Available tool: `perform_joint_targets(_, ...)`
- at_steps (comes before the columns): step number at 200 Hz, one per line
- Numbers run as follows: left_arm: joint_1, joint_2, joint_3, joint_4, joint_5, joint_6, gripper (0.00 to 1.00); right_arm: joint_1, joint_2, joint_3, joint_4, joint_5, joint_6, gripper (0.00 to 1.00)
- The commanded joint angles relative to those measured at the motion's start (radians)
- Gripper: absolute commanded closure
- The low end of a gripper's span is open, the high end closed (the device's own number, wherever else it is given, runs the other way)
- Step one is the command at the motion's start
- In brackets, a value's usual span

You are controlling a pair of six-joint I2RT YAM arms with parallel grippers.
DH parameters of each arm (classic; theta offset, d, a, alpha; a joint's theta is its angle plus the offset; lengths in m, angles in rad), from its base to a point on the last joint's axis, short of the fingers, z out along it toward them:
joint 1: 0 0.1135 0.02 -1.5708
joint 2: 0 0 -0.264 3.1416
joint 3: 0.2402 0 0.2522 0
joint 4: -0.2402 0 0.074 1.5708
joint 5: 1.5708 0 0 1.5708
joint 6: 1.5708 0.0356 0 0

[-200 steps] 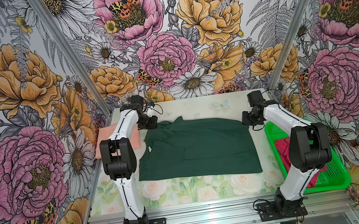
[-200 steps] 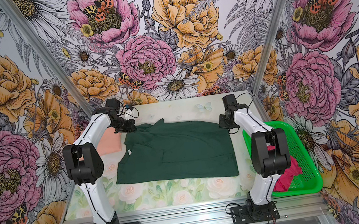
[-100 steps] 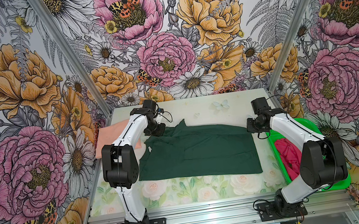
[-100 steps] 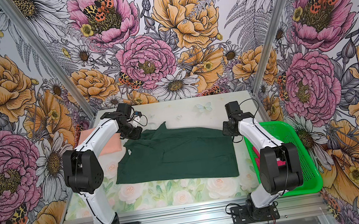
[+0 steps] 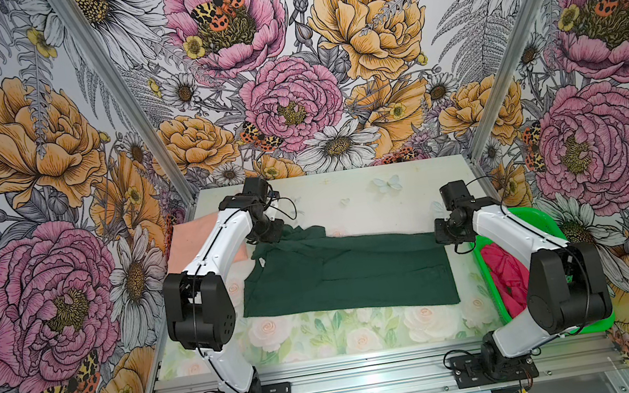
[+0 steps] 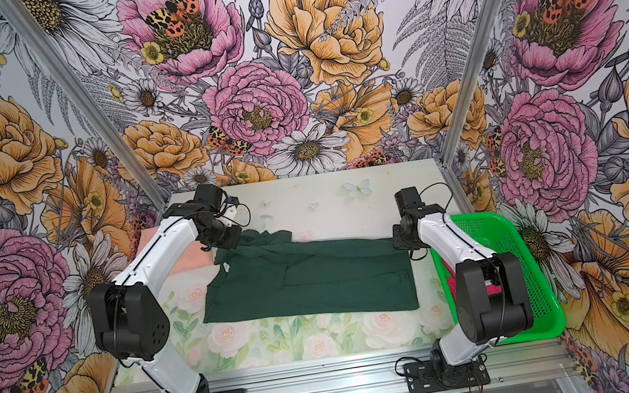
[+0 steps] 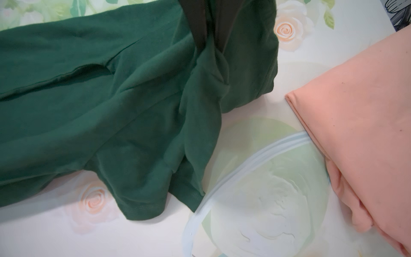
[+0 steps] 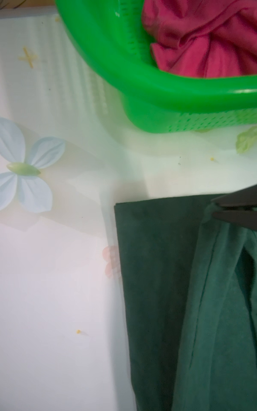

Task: Fold and stack t-shirts
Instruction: Fold the T-shirt.

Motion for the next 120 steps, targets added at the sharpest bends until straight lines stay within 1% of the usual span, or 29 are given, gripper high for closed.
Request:
perform_joint_targets(1,-0.001,0.020,0.000,-0.027,0.055,-0.032,0.63,0.006,0.015,0.000,-0.058,0.001,-0.016,1.00)
perform_joint_targets(7,0.002,0.035,0.008,-0.042,0.079,-0.029,0.55,0.006,0.019,0.001,-0.060,-0.002,-0.012,0.97)
perform_joint_targets(12,0.004,0.046,0.012,-0.049,0.095,-0.027,0.47,0.005,0.023,0.001,-0.061,-0.007,-0.010,0.94)
perform_joint_targets(16,0.004,0.046,0.015,-0.051,0.108,-0.024,0.44,0.006,0.025,0.002,-0.062,-0.012,-0.008,0.93)
perform_joint_targets(29,0.009,0.047,0.022,-0.050,0.169,-0.013,0.37,0.006,0.029,0.007,-0.063,-0.020,-0.004,0.90)
perform_joint_targets(45,0.021,0.047,0.040,-0.044,0.242,-0.015,0.33,0.005,0.025,0.018,-0.071,-0.024,0.002,0.88)
perform_joint_targets(55,0.022,0.042,0.053,-0.030,0.255,-0.018,0.26,0.006,0.018,0.024,-0.071,-0.025,0.007,0.87)
perform_joint_targets(57,0.023,0.042,0.056,-0.027,0.253,-0.018,0.24,0.005,0.018,0.025,-0.071,-0.025,0.008,0.87)
perform_joint_targets(61,0.023,0.045,0.062,-0.019,0.249,-0.019,0.15,0.005,0.015,0.029,-0.069,-0.025,0.009,0.87)
perform_joint_targets(63,0.022,0.046,0.067,-0.015,0.246,-0.022,0.09,0.006,0.013,0.030,-0.069,-0.026,0.009,0.87)
perform_joint_targets(66,0.022,0.047,0.073,-0.008,0.239,-0.026,0.04,0.005,0.012,0.033,-0.069,-0.025,0.011,0.87)
perform_joint_targets(69,0.022,0.047,0.081,-0.002,0.231,-0.029,0.03,0.005,0.011,0.035,-0.069,-0.025,0.012,0.87)
perform_joint_targets(72,0.021,0.082,0.089,0.005,0.226,-0.031,0.03,0.006,0.009,0.039,-0.069,-0.022,0.013,0.87)
perform_joint_targets(80,0.018,0.111,0.109,0.028,0.208,-0.037,0.03,0.006,0.008,0.046,-0.069,-0.020,0.013,0.87)
perform_joint_targets(94,0.005,0.176,0.151,0.070,0.128,-0.048,0.03,0.006,0.008,0.056,-0.071,-0.011,0.010,0.87)
perform_joint_targets(106,-0.008,0.253,0.203,0.077,0.072,-0.023,0.03,0.006,0.010,0.061,-0.071,-0.004,0.006,0.87)
perform_joint_targets(120,-0.022,0.342,0.257,0.076,0.042,0.013,0.02,0.006,0.012,0.060,-0.072,0.003,0.001,0.88)
